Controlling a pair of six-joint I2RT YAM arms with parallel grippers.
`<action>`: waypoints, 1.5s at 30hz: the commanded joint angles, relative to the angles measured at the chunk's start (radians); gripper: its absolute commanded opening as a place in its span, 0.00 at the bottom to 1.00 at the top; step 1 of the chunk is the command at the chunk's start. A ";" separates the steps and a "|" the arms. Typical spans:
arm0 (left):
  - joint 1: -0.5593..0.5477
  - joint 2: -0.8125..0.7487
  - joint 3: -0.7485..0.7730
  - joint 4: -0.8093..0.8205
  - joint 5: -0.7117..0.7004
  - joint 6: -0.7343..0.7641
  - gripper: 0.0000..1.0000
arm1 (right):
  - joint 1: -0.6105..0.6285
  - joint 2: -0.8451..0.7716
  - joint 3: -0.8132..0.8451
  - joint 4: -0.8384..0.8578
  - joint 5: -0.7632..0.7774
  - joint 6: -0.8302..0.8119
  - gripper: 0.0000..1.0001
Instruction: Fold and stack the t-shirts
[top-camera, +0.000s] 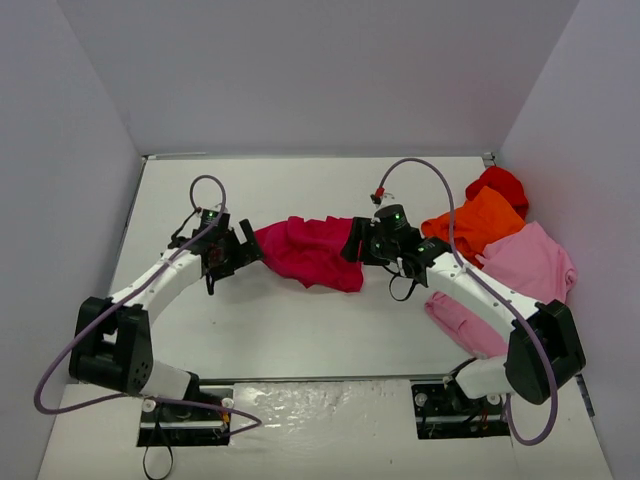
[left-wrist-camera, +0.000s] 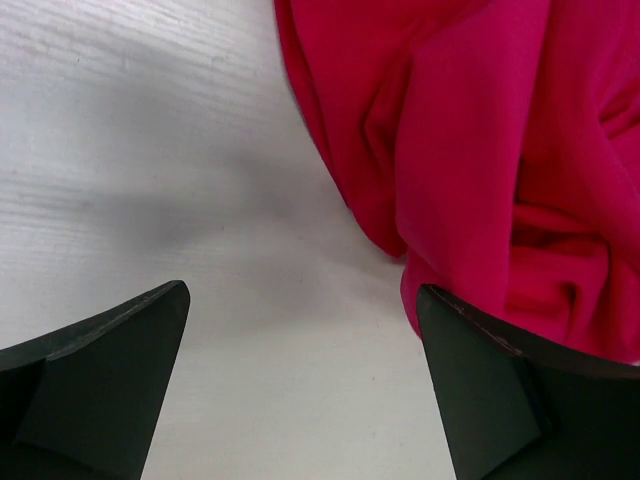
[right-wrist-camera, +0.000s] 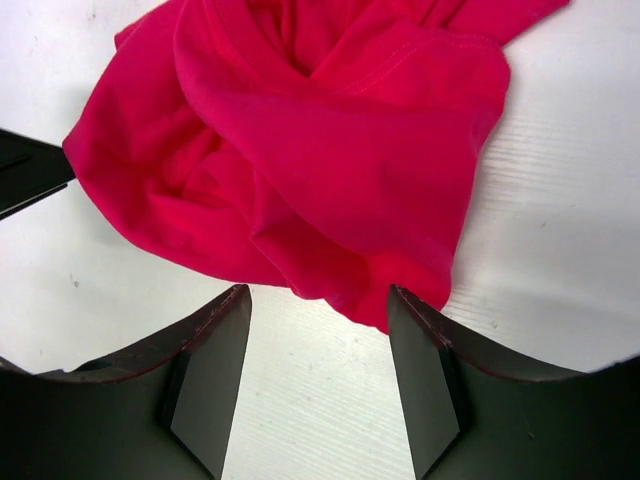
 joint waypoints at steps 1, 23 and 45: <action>0.022 0.103 0.108 0.144 -0.028 -0.008 0.96 | -0.006 -0.081 0.019 -0.006 0.072 -0.025 0.54; 0.126 0.473 0.231 0.387 0.220 -0.109 0.69 | -0.026 -0.057 0.044 -0.090 0.155 -0.044 0.54; 0.103 0.365 0.330 -0.078 0.015 0.012 0.86 | -0.026 -0.082 0.020 -0.090 0.152 -0.024 0.52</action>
